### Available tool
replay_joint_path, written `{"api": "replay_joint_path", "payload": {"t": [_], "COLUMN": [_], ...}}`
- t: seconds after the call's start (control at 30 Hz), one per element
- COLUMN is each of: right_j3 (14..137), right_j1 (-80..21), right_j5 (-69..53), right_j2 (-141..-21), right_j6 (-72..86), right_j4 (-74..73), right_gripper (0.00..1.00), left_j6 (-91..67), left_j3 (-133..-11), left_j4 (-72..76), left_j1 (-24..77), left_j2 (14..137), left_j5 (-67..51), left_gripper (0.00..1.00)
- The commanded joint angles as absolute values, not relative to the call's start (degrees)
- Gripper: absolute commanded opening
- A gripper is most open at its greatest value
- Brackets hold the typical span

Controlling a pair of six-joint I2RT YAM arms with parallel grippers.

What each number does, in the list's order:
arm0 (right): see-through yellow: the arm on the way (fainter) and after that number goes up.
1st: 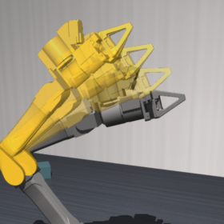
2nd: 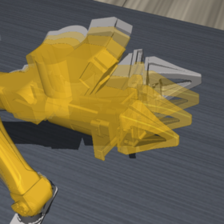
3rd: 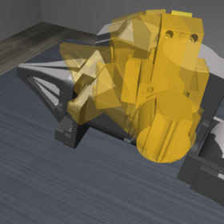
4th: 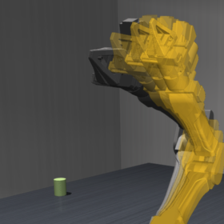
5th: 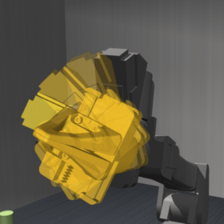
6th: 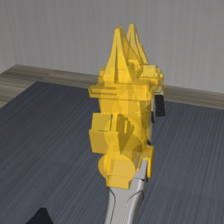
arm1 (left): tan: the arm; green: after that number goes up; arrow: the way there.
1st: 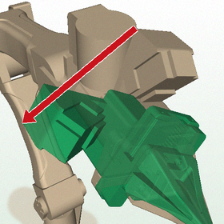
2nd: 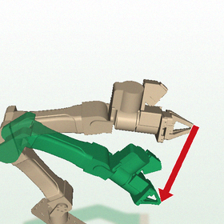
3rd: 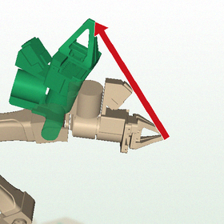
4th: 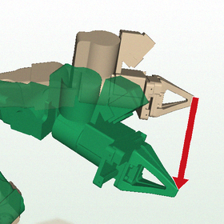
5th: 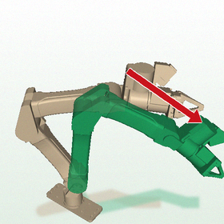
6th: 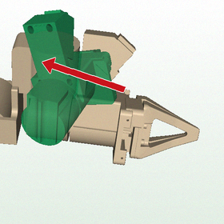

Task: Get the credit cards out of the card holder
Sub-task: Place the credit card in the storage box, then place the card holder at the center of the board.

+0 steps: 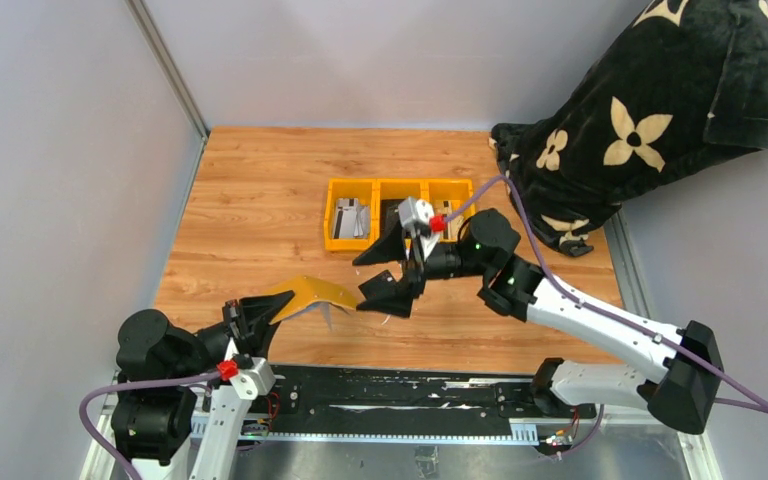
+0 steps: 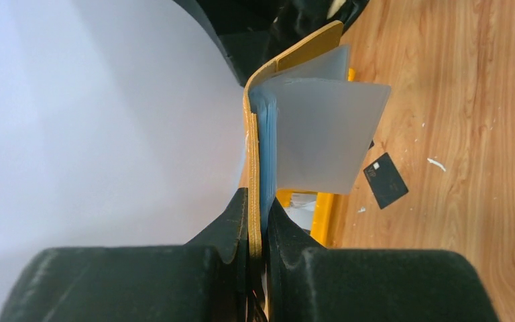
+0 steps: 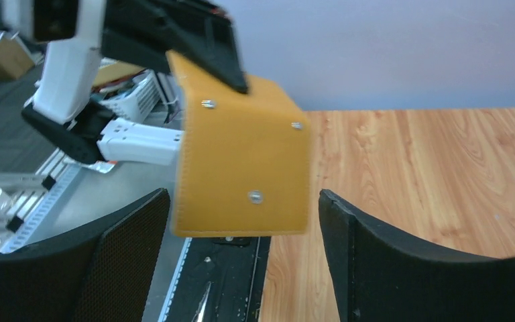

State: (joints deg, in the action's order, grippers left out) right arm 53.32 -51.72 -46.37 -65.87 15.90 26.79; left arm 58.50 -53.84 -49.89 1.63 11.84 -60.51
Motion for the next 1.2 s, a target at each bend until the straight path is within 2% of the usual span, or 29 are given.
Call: {"api": "replay_joint_path", "payload": {"t": [0.0,0.27,0.37,0.53,0.73,0.77,0.9,0.93,1.03,1.07,1.17], "right_j3": [52.8,60.5,63.1,65.6,67.0,66.9,65.0,64.4,64.2,64.7,66.7], "right_j1": [-59.8,-71.4,-73.8,-77.1,-80.1,-80.4,-81.5,-81.5,-81.5,-81.4,-81.3], "right_j5": [-41.1,-25.2,-22.1,-18.2,-8.3,-7.3,0.7,2.7,5.8,6.6,9.4], "right_j2": [-62.0,-67.4,-70.5,-73.7,-75.9,-76.0,-75.7,-75.6,-75.9,-76.2,-77.6], "right_j6": [-2.0,-17.3,-20.0,-23.8,-22.3,-22.2,-20.6,-19.5,-14.9,-13.1,-8.4], "right_j4": [25.2,16.3,14.6,13.5,17.0,18.2,24.6,26.4,30.1,30.4,29.6], "right_gripper": [0.86,0.87,0.83,0.57,0.05,0.01,0.00,0.00,0.00,0.00,0.00], "left_j6": [64.8,66.8,66.7,66.6,67.5,67.6,69.2,70.1,74.8,76.0,77.4], "left_j3": [-53.4,-52.3,-52.3,-52.6,-52.7,-52.7,-52.5,-52.1,-49.6,-48.8,-47.4], "left_j4": [-49.4,-49.5,-49.4,-49.5,-49.6,-49.6,-49.6,-49.6,-49.6,-49.6,-49.5], "left_j1": [1.4,1.4,1.4,1.3,1.3,1.3,1.3,1.3,1.3,1.3,1.3], "left_j2": [11.0,9.7,9.3,9.1,9.1,9.1,8.5,8.0,5.6,4.6,2.7], "left_j5": [-62.4,-63.5,-63.7,-62.6,-60.3,-60.2,-58.7,-58.3,-57.4,-57.3,-57.8], "left_gripper": [0.00,0.00,0.00,0.00,0.00,0.00,0.01,0.05,0.39,0.44,0.50]}}
